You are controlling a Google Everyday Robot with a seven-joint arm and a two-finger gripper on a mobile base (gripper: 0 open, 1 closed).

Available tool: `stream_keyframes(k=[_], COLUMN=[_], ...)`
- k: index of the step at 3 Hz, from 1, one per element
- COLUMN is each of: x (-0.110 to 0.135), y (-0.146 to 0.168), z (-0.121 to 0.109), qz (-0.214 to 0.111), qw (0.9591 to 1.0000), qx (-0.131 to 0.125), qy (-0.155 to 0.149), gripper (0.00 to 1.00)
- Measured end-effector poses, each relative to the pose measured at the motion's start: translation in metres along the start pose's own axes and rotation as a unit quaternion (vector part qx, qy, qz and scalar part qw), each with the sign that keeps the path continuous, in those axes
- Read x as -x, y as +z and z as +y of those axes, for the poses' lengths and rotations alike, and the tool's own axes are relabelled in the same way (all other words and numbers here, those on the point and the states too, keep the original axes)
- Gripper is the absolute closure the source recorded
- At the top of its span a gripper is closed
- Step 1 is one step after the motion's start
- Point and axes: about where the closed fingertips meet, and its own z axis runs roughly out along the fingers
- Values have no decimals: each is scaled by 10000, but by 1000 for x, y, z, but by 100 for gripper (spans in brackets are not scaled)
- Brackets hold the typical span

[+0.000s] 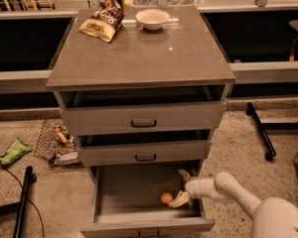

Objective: Pick orange from bottom drawer and place on counter

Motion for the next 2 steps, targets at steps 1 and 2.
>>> stream_keyframes(k=[1, 2], x=[-19, -31], y=[27, 47], z=[2, 8], qz=[-85, -44], qw=[10000, 10000], qx=[-7, -9], qy=[45, -36], gripper=[0, 0])
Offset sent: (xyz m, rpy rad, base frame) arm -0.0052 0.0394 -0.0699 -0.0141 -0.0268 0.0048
